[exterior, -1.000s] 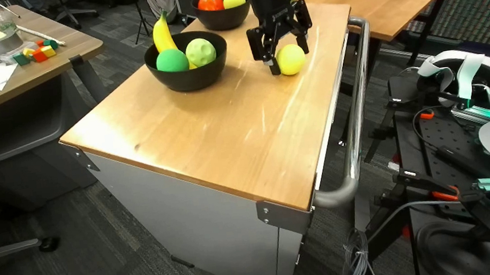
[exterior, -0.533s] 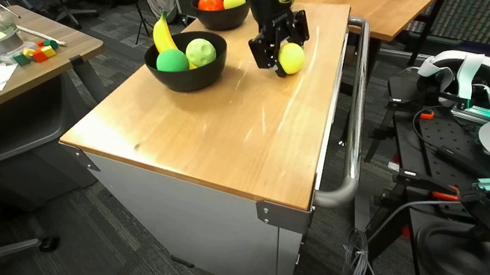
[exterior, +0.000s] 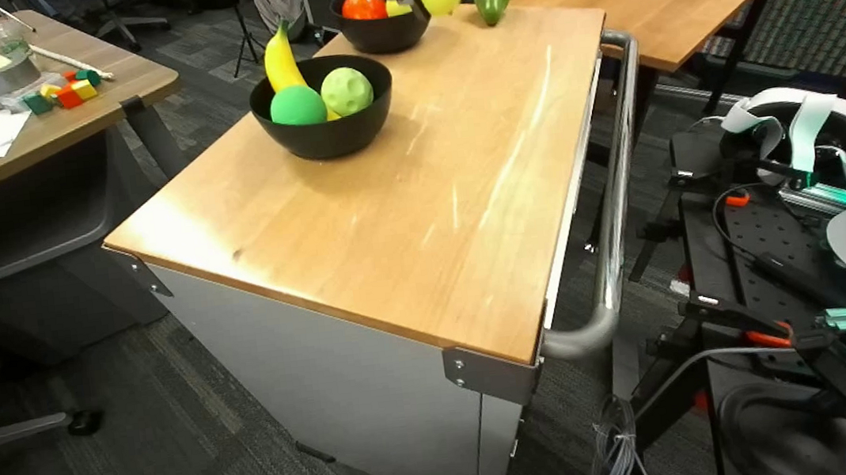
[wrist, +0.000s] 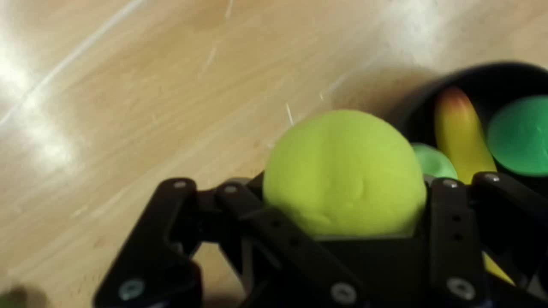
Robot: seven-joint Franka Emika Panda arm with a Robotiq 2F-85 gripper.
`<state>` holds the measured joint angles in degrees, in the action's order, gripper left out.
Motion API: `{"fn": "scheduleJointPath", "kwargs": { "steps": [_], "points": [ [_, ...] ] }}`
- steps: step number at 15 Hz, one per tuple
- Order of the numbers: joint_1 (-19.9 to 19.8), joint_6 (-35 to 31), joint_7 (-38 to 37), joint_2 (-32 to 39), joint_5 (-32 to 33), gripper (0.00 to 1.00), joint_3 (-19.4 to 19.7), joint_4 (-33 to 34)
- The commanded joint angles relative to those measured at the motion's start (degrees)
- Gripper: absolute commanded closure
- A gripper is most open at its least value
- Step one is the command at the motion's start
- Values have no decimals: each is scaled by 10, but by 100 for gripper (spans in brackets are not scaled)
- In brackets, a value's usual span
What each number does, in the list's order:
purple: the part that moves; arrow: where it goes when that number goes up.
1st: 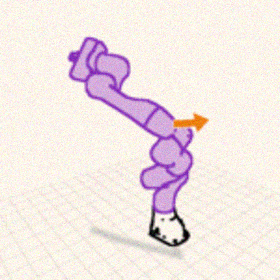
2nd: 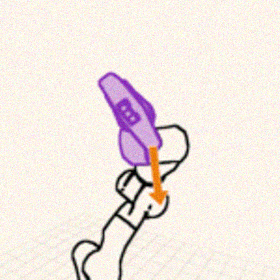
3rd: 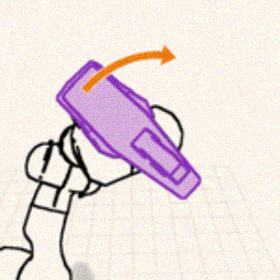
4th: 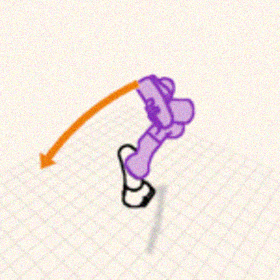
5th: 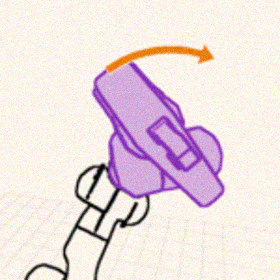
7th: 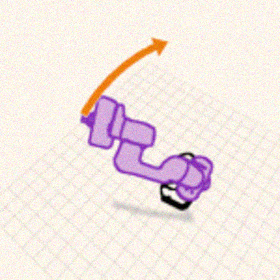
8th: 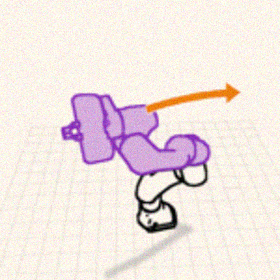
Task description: Pick up the fruit toys from the table and put them in the two black bowls.
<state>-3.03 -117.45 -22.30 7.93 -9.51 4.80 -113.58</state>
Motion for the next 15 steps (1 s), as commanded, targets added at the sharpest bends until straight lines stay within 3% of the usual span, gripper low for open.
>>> {"fn": "scheduleJointPath", "kwargs": {
  "steps": [1,8,15],
  "points": [
    [-29,-24,18,46,-44,92,17,122],
    [-53,-219,-8,215,-50,93,34,260],
    [-53,-233,-48,303,-11,93,72,328]
  ]
}}
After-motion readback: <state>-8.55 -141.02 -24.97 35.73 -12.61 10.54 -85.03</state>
